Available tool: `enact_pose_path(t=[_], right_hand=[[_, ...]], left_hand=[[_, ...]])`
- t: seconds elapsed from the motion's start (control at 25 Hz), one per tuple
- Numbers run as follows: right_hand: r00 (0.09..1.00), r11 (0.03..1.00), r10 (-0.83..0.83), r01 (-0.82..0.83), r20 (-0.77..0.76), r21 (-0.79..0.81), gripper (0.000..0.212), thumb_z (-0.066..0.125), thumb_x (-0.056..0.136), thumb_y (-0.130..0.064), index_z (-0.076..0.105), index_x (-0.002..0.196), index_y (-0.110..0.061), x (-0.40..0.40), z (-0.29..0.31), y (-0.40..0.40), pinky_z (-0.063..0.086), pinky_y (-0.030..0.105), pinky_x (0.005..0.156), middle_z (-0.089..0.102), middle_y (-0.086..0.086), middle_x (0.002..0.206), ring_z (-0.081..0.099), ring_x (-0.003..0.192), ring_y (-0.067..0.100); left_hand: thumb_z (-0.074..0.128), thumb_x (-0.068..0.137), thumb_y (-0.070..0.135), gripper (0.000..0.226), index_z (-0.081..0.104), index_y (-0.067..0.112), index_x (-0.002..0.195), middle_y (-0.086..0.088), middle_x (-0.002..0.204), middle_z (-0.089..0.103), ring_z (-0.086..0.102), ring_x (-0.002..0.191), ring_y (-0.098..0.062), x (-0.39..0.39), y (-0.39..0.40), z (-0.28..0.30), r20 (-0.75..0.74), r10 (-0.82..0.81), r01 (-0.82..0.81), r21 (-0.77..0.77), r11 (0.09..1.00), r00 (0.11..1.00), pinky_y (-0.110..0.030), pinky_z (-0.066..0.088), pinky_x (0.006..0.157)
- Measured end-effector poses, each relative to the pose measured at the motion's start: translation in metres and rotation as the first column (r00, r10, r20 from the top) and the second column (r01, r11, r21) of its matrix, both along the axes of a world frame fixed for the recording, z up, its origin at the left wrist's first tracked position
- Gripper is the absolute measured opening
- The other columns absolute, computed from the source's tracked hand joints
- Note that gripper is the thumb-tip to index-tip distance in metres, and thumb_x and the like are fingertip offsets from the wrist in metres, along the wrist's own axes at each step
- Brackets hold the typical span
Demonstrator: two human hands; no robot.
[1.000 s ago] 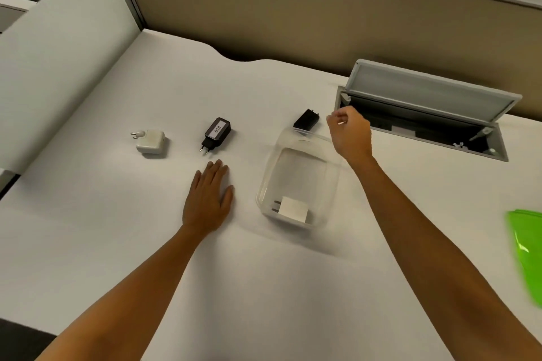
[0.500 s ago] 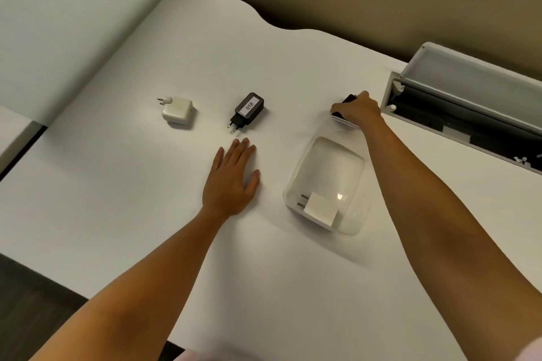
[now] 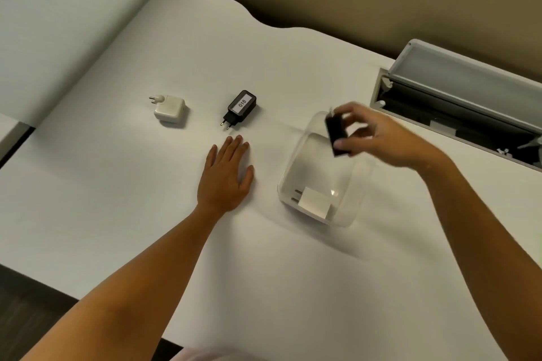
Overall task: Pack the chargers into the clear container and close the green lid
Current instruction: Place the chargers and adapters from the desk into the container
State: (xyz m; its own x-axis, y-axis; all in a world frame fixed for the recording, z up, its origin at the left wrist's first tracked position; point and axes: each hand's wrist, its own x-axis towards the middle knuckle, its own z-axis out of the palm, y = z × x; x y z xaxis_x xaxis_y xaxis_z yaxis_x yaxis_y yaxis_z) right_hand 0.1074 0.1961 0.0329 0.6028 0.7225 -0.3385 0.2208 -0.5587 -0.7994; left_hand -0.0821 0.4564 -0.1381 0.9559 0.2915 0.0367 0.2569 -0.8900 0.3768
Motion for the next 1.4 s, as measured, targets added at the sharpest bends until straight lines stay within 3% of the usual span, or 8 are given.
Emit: enact_pose_path(t=[0.16,0.32,0.48,0.8,0.92,1.04,1.2,1.4], right_hand=[[0.951,0.875,0.245,-0.134,0.187,-0.466,0.054,0.067,0.087,-0.028,0.043,0.133,-0.043,-0.042,-0.039,0.0,0.054,0.036,0.086,0.055,-0.006,0.123,0.061,0.101,0.02],[0.926,0.805,0.315,-0.144,0.209,-0.576,0.066,0.061,0.092,-0.021,0.03,0.146,-0.042,-0.054,-0.066,0.006,0.055,0.039,0.083,0.053,0.001,0.122,0.06,0.098,0.023],[0.952,0.837,0.247,-0.117,0.178,-0.535,0.081,0.067,0.088,-0.016,0.022,0.149,-0.045,-0.055,-0.073,0.005,0.052,0.034,0.087,0.055,-0.003,0.126,0.058,0.105,0.02],[0.983,0.865,0.152,-0.082,0.103,-0.495,0.039,0.063,0.092,-0.033,0.055,0.13,-0.028,-0.034,-0.048,0.017,0.052,0.033,0.091,0.065,-0.004,0.119,0.064,0.102,0.016],[0.982,0.937,0.049,0.018,0.185,-0.348,0.016,0.063,0.09,-0.033,0.067,0.104,-0.026,-0.018,-0.023,0.036,0.056,0.034,0.083,0.07,-0.008,0.094,0.067,0.087,0.012],[0.966,0.985,-0.046,0.086,0.253,-0.148,0.012,0.063,0.09,-0.033,0.065,0.101,-0.028,-0.009,-0.013,0.075,0.055,0.029,0.075,0.067,-0.01,0.09,0.064,0.08,0.008],[0.921,0.989,0.09,-0.039,0.378,-0.141,0.035,0.06,0.091,-0.019,0.055,0.126,-0.023,-0.013,-0.045,0.148,0.051,0.039,0.091,0.064,-0.001,0.118,0.061,0.107,0.02],[0.647,0.83,0.511,-0.198,0.566,-0.522,0.071,0.047,0.094,0.002,0.018,0.154,-0.022,-0.012,-0.096,0.205,0.019,0.039,0.121,0.016,0.002,0.163,0.012,0.151,0.029]], left_hand=[[0.036,0.098,0.045,0.059,0.033,0.021,0.152,0.001,0.162,0.028,0.015,0.152,-0.014,0.0,-0.003,0.0,0.011,0.009,-0.009,-0.011,1.0,1.0,-0.039,0.008,0.125],[0.037,0.098,0.044,0.059,0.033,0.02,0.151,0.001,0.162,0.029,0.016,0.152,-0.015,0.002,-0.003,0.002,0.016,0.005,-0.005,-0.023,1.0,1.0,-0.041,0.01,0.125],[0.036,0.098,0.044,0.059,0.034,0.019,0.151,0.0,0.161,0.029,0.017,0.152,-0.016,0.001,-0.003,0.001,0.017,0.004,-0.004,-0.017,1.0,1.0,-0.042,0.011,0.125],[0.035,0.098,0.045,0.059,0.034,0.019,0.151,0.0,0.161,0.029,0.018,0.152,-0.016,0.001,-0.004,0.003,0.018,0.004,-0.004,-0.025,1.0,1.0,-0.042,0.011,0.125],[0.036,0.098,0.045,0.06,0.033,0.018,0.151,0.0,0.161,0.029,0.017,0.152,-0.016,0.002,-0.003,0.003,0.012,0.015,-0.015,-0.037,0.999,1.0,-0.042,0.011,0.125],[0.036,0.097,0.046,0.06,0.034,0.018,0.15,-0.002,0.16,0.031,0.019,0.151,-0.017,0.001,-0.004,0.003,0.005,0.037,-0.037,-0.044,0.998,0.999,-0.043,0.012,0.125],[0.037,0.097,0.049,0.061,0.035,0.018,0.149,-0.003,0.159,0.033,0.022,0.15,-0.019,0.001,-0.005,0.004,-0.014,0.109,-0.109,-0.024,0.994,0.994,-0.046,0.013,0.124],[0.035,0.096,0.05,0.062,0.035,0.018,0.15,-0.003,0.159,0.034,0.025,0.15,-0.019,0.001,-0.006,0.005,-0.011,0.124,-0.124,-0.023,0.992,0.992,-0.046,0.011,0.124]])
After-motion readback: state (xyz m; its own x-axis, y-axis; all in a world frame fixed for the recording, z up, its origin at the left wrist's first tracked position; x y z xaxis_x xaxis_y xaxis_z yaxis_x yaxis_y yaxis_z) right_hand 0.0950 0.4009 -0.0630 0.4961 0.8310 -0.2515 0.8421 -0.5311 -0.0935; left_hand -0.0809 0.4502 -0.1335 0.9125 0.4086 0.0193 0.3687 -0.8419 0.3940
